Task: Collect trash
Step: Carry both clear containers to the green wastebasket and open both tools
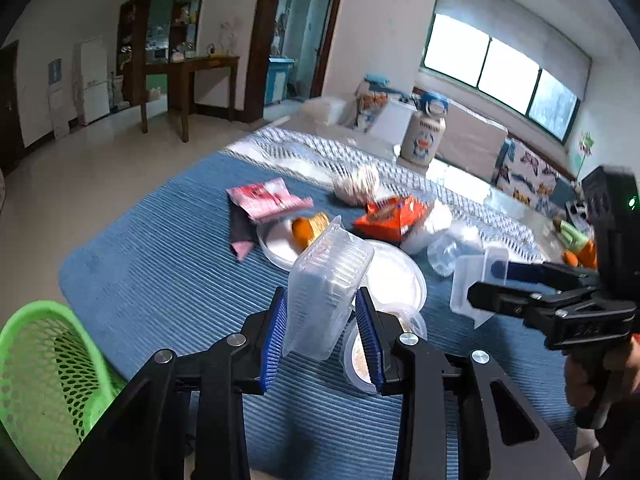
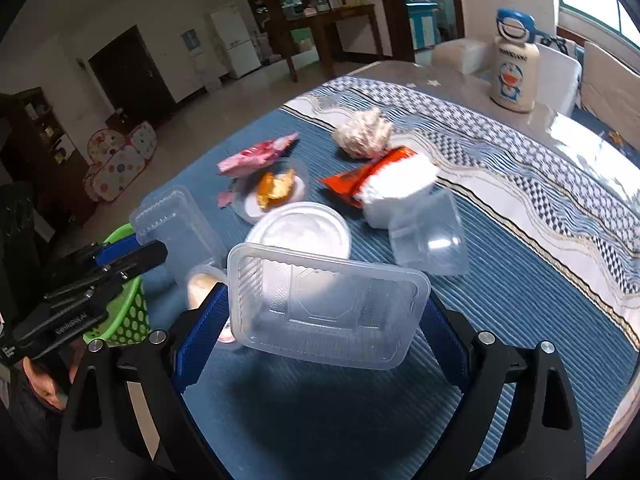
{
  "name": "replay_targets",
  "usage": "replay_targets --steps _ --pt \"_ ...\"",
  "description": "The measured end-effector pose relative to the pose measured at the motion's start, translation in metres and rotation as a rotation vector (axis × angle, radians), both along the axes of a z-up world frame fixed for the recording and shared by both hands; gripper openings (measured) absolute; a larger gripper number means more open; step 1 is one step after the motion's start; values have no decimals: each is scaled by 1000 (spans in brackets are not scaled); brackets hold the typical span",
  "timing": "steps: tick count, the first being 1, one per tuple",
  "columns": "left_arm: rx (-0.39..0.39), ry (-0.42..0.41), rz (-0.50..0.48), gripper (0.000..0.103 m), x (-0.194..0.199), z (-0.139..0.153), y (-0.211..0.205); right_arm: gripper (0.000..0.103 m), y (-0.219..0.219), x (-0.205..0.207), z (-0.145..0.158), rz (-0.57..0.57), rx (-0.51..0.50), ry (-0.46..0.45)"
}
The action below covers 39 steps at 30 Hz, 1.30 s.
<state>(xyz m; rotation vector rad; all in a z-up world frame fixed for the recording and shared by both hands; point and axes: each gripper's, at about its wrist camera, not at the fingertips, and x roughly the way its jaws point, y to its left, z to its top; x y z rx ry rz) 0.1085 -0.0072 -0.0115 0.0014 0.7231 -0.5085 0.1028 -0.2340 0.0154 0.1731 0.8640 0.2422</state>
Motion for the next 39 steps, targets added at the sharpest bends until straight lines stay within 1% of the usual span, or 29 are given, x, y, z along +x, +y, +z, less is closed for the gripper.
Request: replay_targets --steps 2,8,13,16,20,22,23,26,28,33,39 --pt "-17 -12 23 30 -4 7 10 90 7 1 3 11 2 -7" --pt "-47 -47 109 29 -18 26 54 90 38 0 16 74 5 -36" --pt "-43 -44 219 29 -28 33 104 90 70 2 24 143 8 -53" --pt "-10 -31 285 29 -33 29 135 90 94 3 27 195 7 -64" --pt "33 32 351 29 -34 12 167 90 128 7 27 260 17 -63" --pt "72 89 383 29 -29 -6 180 90 142 9 25 281 21 -57" --pt "80 110 391 29 -27 -13 184 90 151 10 24 296 24 -52" --pt "87 207 408 29 -19 -45 197 90 169 13 20 323 19 -40" --pt "96 235 414 29 -16 -59 202 90 179 14 19 337 13 -35" --pt "83 301 420 30 -7 -83 211 91 199 19 16 360 3 -28" --pt "63 354 430 31 0 -101 216 91 209 25 9 367 -9 -14"
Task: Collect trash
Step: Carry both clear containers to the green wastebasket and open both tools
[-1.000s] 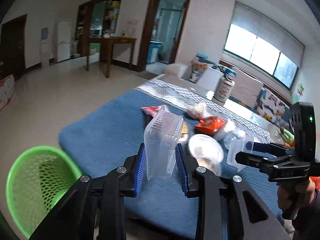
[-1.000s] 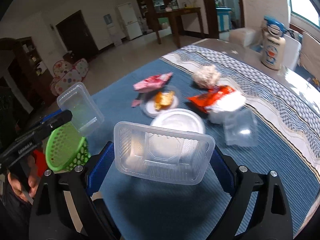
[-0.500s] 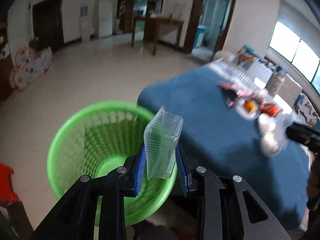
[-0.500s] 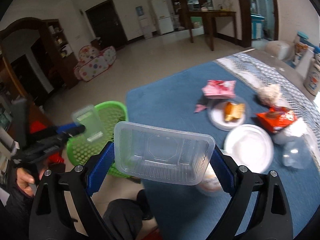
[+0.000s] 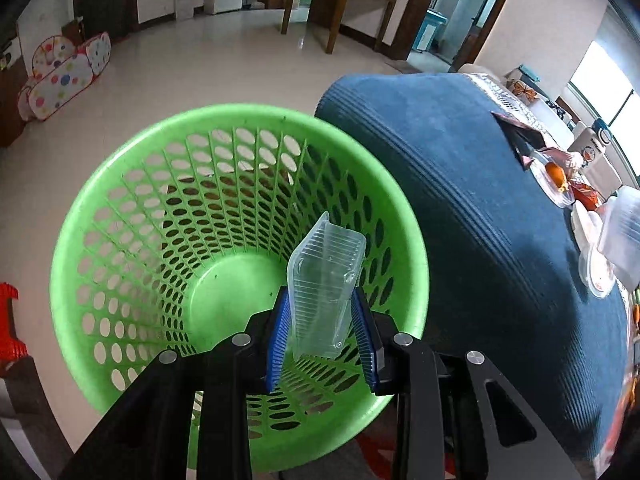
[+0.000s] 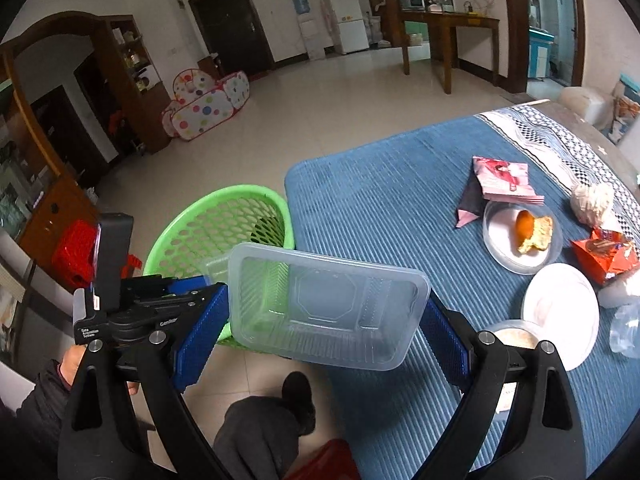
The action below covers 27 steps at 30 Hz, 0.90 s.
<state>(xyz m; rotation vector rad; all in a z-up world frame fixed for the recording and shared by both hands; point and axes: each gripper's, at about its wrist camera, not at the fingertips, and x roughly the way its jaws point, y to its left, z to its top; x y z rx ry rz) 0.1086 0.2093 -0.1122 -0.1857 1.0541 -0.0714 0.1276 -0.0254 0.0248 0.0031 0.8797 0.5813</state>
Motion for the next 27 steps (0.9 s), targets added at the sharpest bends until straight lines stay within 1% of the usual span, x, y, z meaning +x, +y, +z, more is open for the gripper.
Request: replay_targets --steps 1,2,4,5,6,9,10,11,13,15,18,20,23,27 --pt "-3 2 2 32 2 -1 1 91 2 1 -1 0 -1 3" --pt "-6 5 4 36 3 -3 1 91 1 2 -2 1 -2 5" --pt "-12 3 4 37 3 -5 2 91 3 2 -3 2 -5 6" --pt "-12 2 4 41 2 -5 3 91 4 1 -2 3 -4 7" --pt "-8 1 8 44 2 -5 4 91 4 1 -2 5 -4 7" --pt "-14 -8 27 44 -3 -3 9 91 10 -1 0 15 -7 4" --pt "-15 -12 34 46 -5 0 12 91 10 -1 0 19 -8 3" --pt "-10 -23 49 49 -8 4 16 91 13 0 -1 26 -10 2" --pt "0 -44 69 51 -13 13 23 91 18 0 -2 40 -12 0" --pt "5 -69 96 57 -20 22 32 91 26 0 -4 56 -13 2" --pt "22 -109 142 59 -32 39 47 91 42 2 -10 87 -19 11" --pt "29 -125 171 63 -39 48 55 91 56 2 -14 113 -28 13" --pt "37 -157 227 63 -53 63 71 91 78 4 -23 153 -42 28" --pt "9 -180 287 64 -67 73 94 91 109 10 -38 204 -66 50"
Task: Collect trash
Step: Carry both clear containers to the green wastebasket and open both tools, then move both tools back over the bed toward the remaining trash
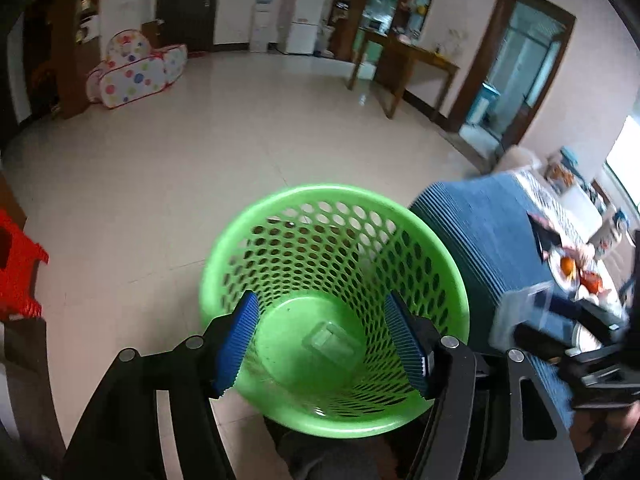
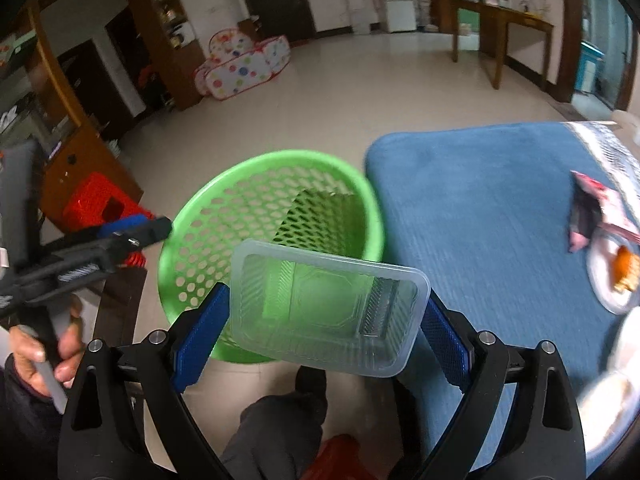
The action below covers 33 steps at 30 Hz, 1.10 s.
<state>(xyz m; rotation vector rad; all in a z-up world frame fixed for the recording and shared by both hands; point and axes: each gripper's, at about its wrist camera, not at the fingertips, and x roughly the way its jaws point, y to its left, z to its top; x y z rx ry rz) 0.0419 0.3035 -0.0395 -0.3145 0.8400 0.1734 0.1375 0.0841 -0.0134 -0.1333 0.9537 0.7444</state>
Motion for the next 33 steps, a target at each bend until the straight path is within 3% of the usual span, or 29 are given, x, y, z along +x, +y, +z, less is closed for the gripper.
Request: replay_targets --steps 8,16,24,33 --pt "-22 -8 60 68 -14 0 19 92 42 6 -22 60 -17 49" --pt "-38 -15 79 69 -17 2 21 95 39 -3 -18 62 19 57" --pt "-28 -41 38 69 -14 16 -6 95 -7 -31 4 2 32 -7" --pt "-33 -57 -64 77 -1 26 -66 95 -97 -57 21 -132 20 -87"
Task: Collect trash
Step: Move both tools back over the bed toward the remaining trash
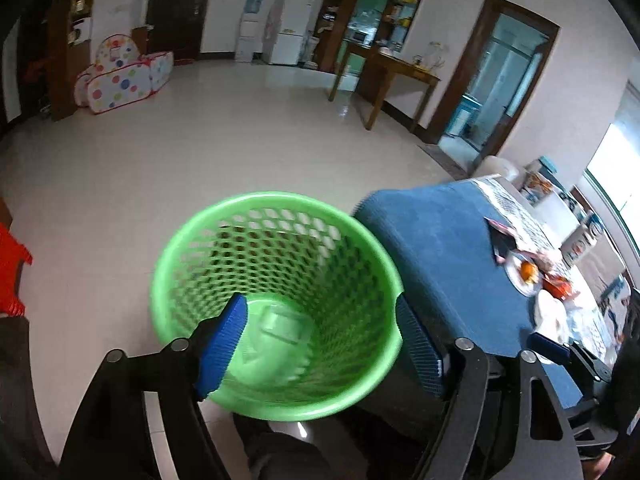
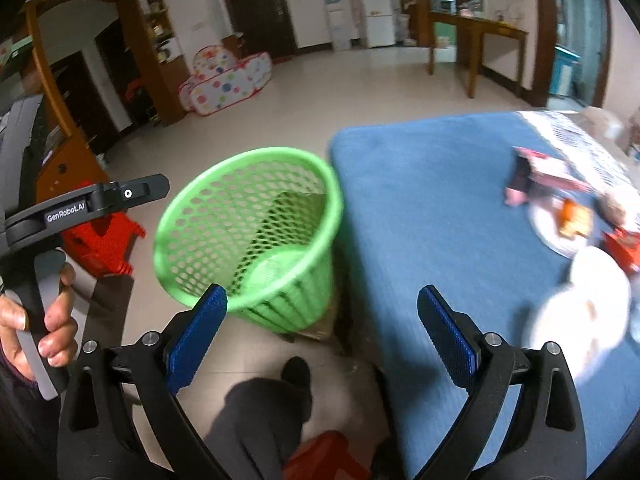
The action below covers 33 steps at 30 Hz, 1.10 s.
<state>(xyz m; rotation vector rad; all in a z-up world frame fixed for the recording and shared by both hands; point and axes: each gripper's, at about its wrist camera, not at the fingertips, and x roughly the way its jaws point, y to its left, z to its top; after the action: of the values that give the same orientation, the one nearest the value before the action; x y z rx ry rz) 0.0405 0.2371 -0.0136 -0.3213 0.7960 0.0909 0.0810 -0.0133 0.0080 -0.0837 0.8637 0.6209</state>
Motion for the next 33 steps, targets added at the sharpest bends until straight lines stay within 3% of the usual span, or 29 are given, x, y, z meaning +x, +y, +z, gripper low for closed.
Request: replay_targets --steps 12,22,33 --pt "7 9 -154 81 18 1 -83 95 -133 -8 15 -232 3 -45" --pt "18 39 -216 81 40 -1 -123 95 -232 36 15 -409 -56 -76" --pt "1 56 -275 81 82 1 -164 95 -266 90 1 -357 -126 -45"
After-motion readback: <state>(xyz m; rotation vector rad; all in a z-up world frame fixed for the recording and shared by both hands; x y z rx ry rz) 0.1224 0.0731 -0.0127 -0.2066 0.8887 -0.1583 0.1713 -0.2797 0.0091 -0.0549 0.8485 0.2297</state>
